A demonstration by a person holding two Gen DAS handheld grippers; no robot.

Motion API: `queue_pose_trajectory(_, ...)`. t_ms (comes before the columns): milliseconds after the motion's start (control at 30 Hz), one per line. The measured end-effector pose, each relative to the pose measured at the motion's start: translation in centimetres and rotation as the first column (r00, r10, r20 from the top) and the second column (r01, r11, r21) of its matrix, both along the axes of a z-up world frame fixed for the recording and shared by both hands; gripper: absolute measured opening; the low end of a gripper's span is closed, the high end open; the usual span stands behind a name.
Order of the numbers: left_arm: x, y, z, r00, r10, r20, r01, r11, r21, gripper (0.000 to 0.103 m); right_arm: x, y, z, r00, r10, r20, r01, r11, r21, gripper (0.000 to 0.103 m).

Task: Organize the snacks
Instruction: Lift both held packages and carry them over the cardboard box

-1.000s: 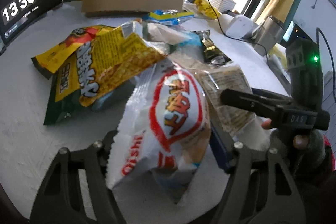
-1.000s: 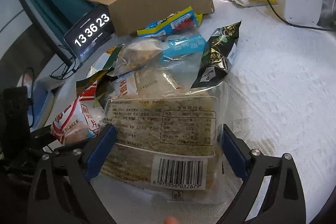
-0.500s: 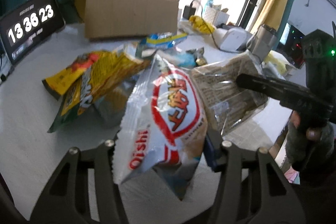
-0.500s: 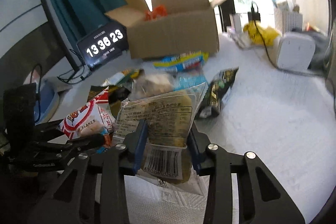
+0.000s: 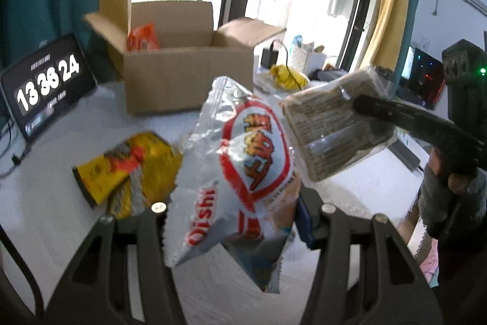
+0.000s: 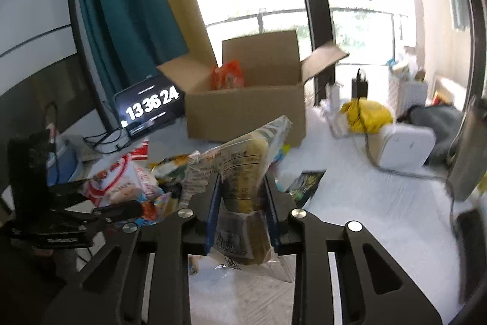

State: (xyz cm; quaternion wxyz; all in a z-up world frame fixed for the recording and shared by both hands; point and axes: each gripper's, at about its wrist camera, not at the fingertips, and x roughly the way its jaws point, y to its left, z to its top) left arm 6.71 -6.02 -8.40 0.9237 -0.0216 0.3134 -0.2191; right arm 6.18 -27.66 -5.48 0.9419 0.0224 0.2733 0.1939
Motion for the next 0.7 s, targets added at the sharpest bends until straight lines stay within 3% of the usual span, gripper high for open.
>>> queue_pose_trajectory(433,3.8,1.7,4.2,0.984,0.109,0.141,-0.113,0.993,0.022,0.056,4.3,-0.2,1.8,0.997,-0.066,0.048,0.068,0.997,-0.028,0.026)
queue_pose_trajectory(700,6.8,3.3,5.8,0.969,0.165,0.185,-0.171,0.985,0.018,0.056,7.4,0.0,3.0,0.996,-0.062,0.071,0.065,0.997,-0.038,0.026)
